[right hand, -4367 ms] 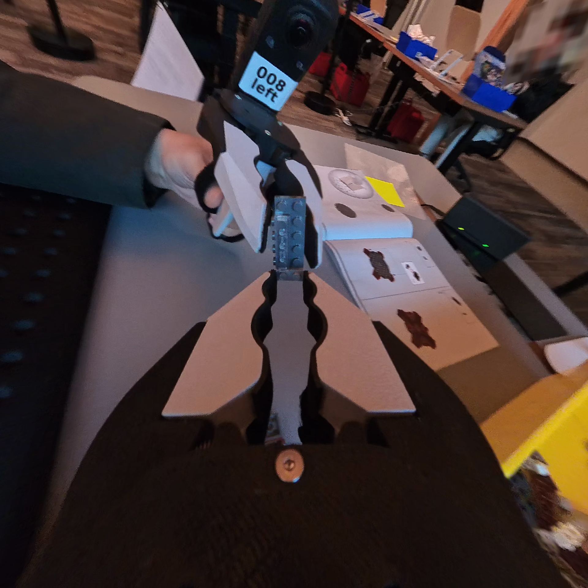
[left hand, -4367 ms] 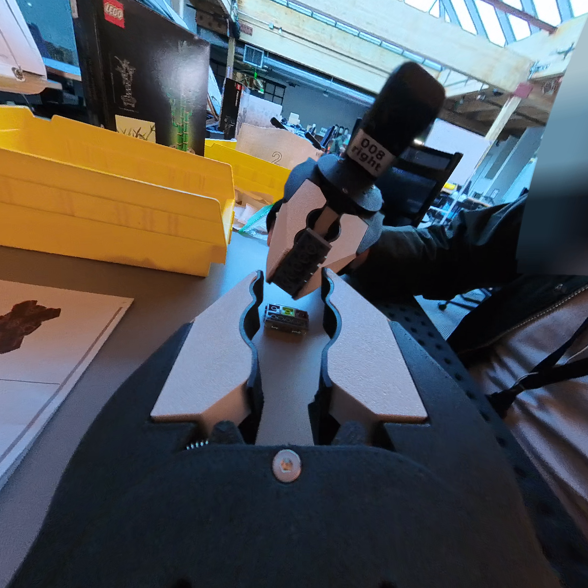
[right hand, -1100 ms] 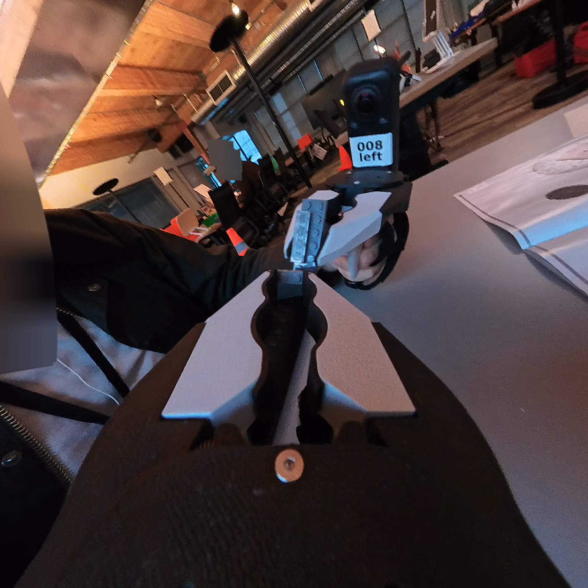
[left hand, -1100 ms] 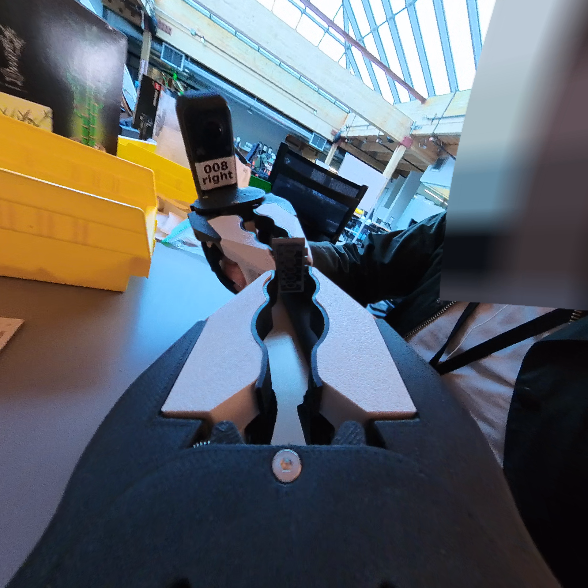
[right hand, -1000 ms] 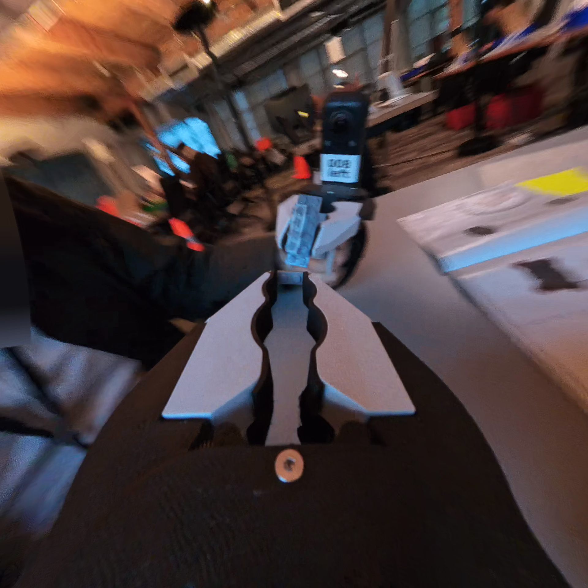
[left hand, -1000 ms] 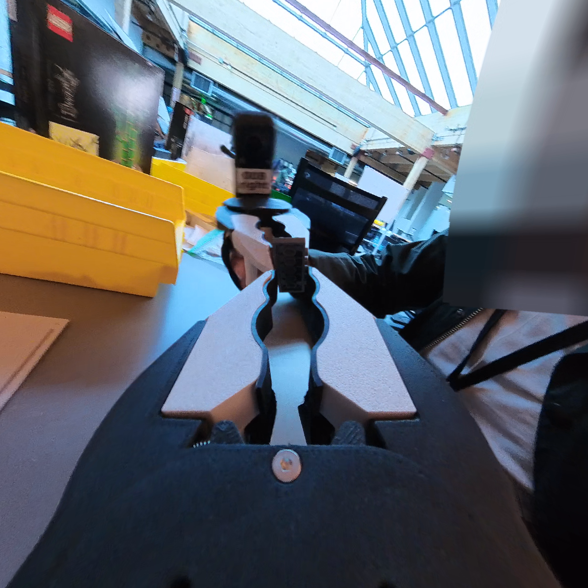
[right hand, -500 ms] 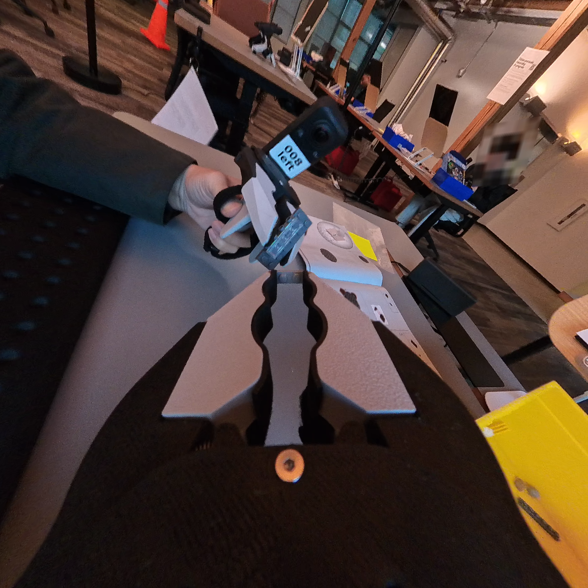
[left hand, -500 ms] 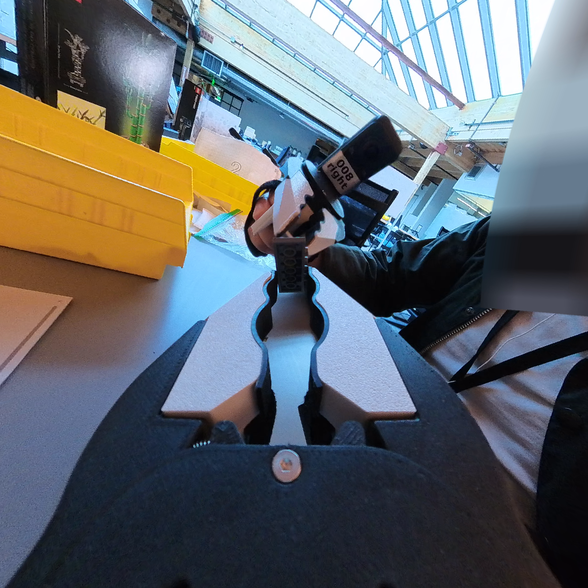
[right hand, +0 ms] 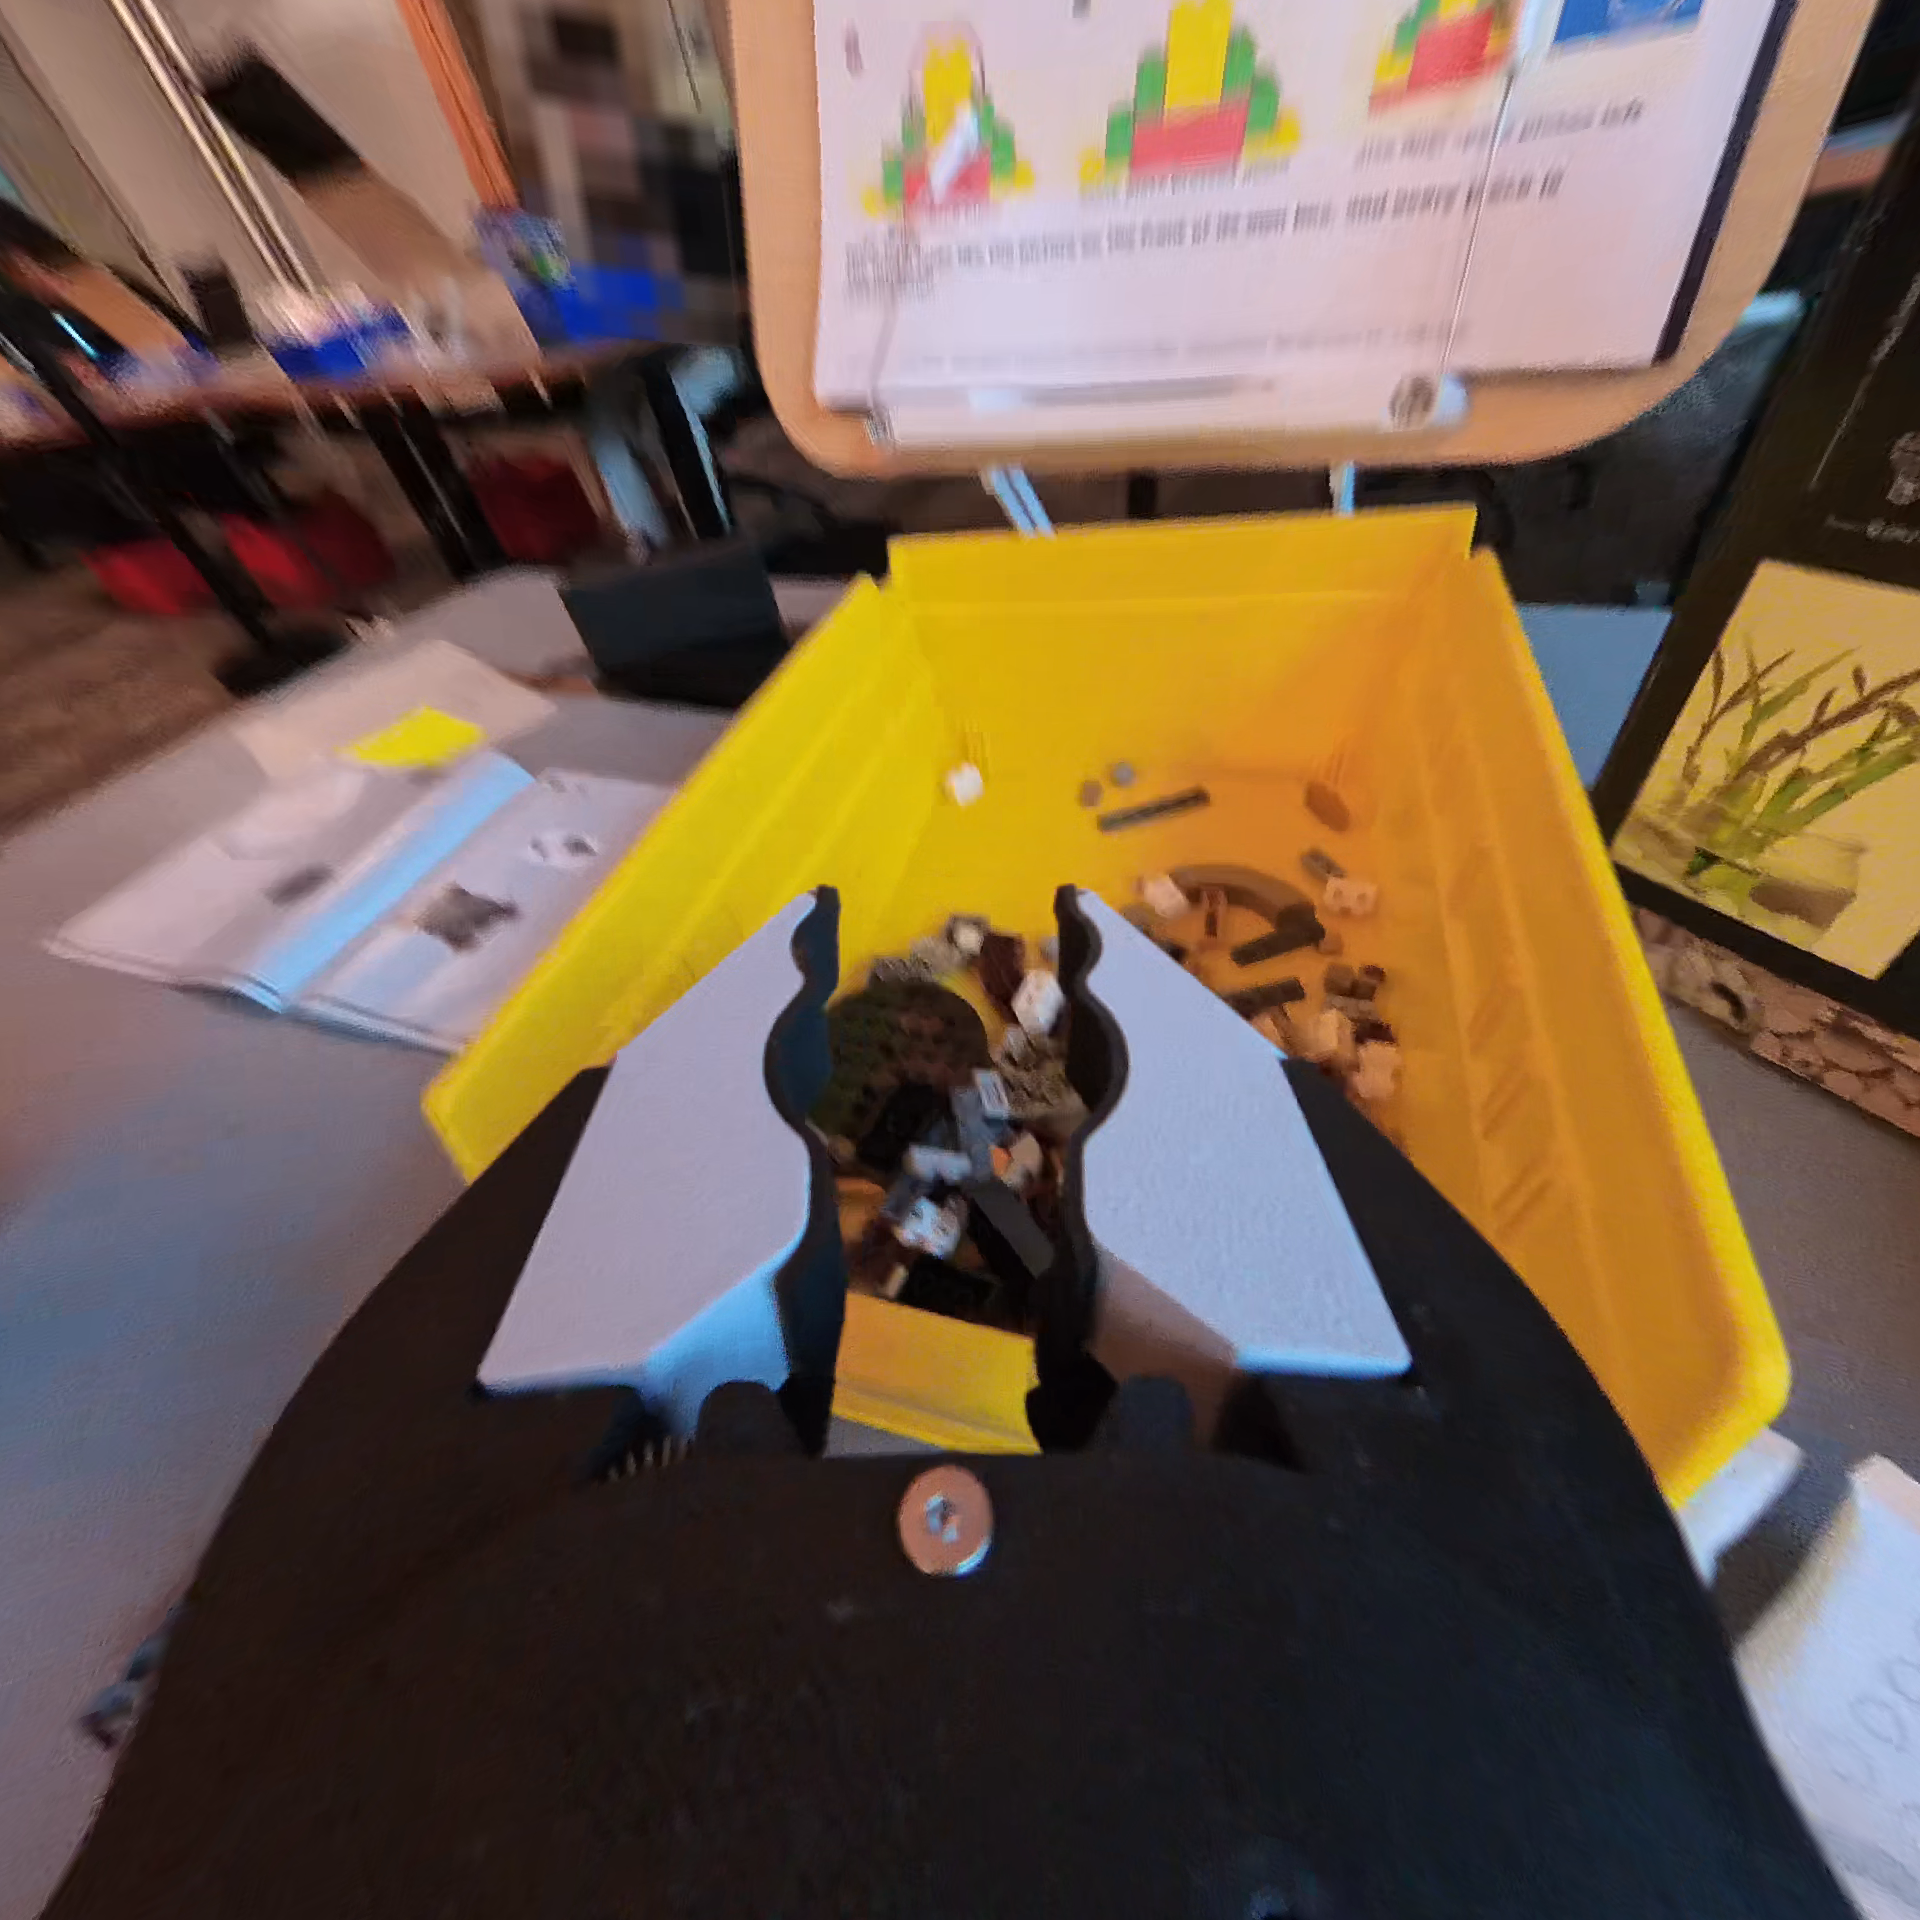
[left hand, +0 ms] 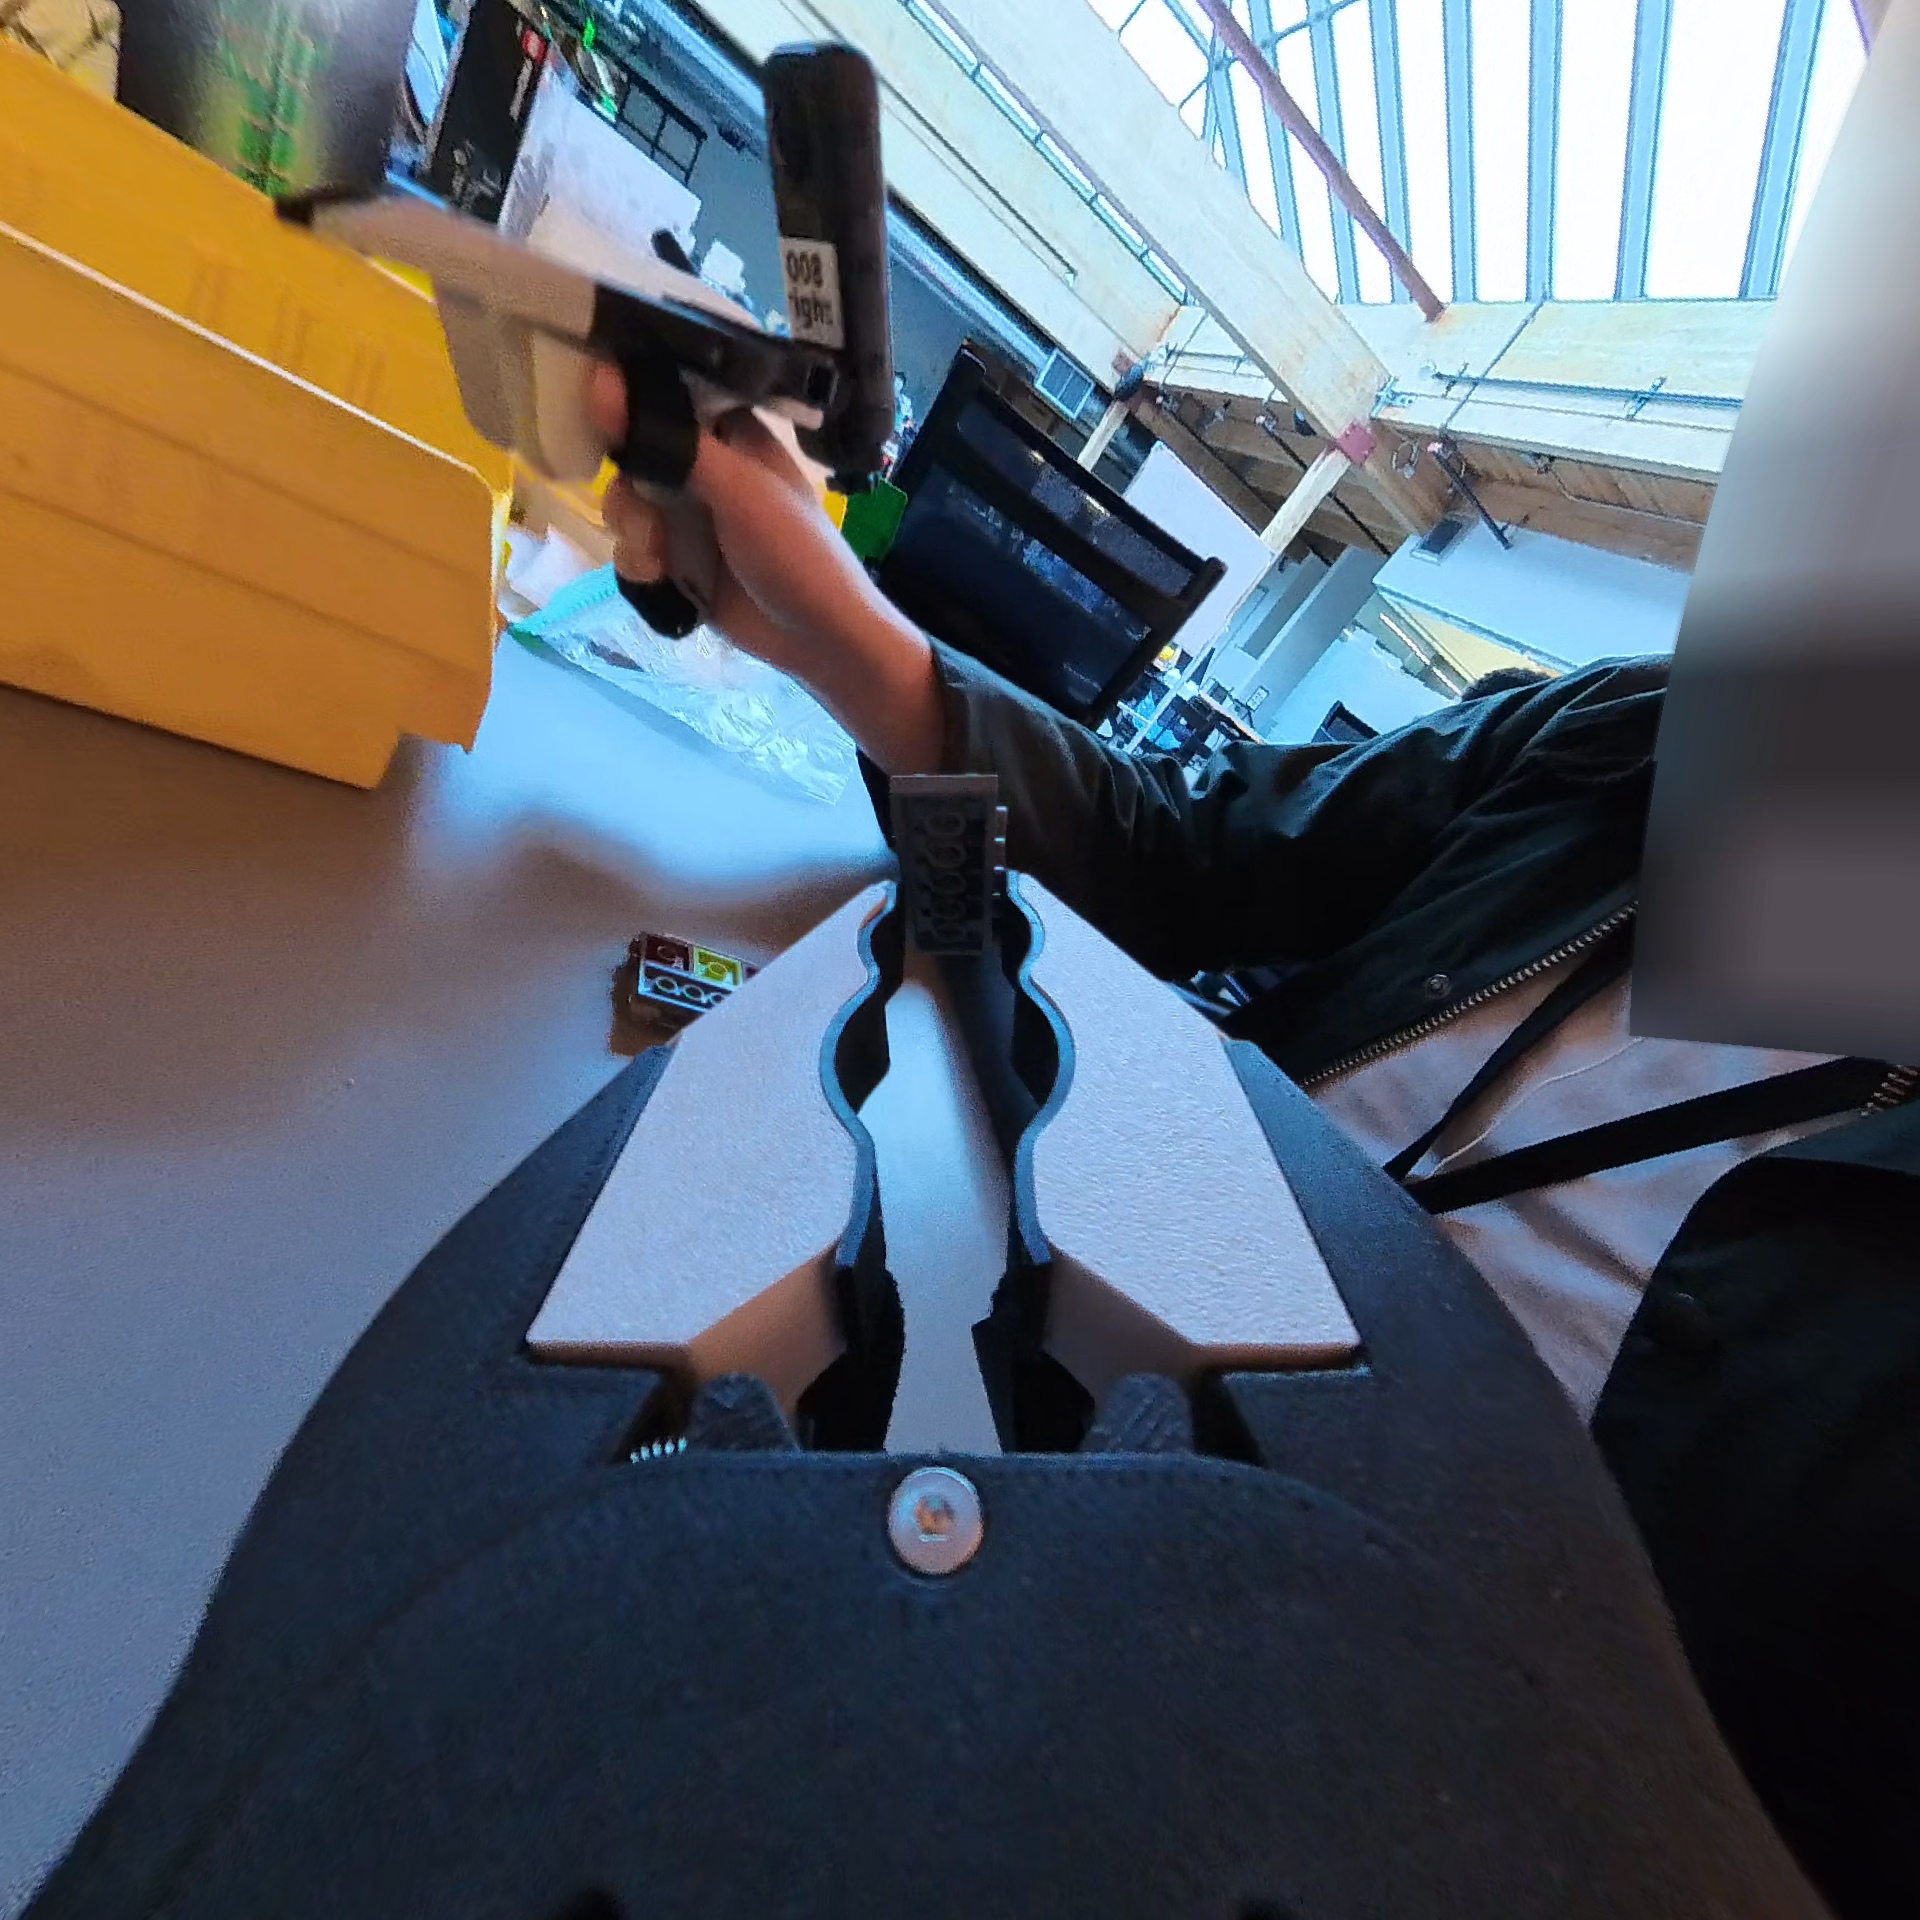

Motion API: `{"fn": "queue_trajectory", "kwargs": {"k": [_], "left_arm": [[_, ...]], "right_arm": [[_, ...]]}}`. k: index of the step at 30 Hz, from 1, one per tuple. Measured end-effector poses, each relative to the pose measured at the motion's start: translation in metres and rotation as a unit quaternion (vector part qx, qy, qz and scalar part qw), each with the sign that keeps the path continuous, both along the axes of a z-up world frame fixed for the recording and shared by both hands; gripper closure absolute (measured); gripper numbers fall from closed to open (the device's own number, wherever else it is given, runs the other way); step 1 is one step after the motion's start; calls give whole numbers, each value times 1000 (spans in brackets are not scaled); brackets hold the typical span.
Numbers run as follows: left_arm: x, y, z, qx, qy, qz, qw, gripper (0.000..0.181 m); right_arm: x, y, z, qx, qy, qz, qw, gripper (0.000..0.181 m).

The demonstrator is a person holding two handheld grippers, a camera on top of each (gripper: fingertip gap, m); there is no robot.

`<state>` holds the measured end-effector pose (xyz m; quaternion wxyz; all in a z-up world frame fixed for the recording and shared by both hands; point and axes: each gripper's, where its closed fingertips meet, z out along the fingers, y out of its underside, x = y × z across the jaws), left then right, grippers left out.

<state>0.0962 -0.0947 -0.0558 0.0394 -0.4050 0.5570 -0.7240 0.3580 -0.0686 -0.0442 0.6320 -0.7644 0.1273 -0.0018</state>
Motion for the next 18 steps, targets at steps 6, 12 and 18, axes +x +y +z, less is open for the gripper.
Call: {"fn": "queue_trajectory", "kwargs": {"k": [6, 12, 18], "left_arm": [[1, 0, -1, -28, 22, -11, 999, 165], [5, 4, -9, -16, 38, 4, 999, 165], [9, 10, -19, -8, 67, 19, 998, 165]], "right_arm": [[-87, -9, 74, 192, -15, 185, 964, 154], [-235, 3, 19, 43, 144, 464, 873, 162], [-258, 8, -18, -43, 173, 477, 861, 165]]}}
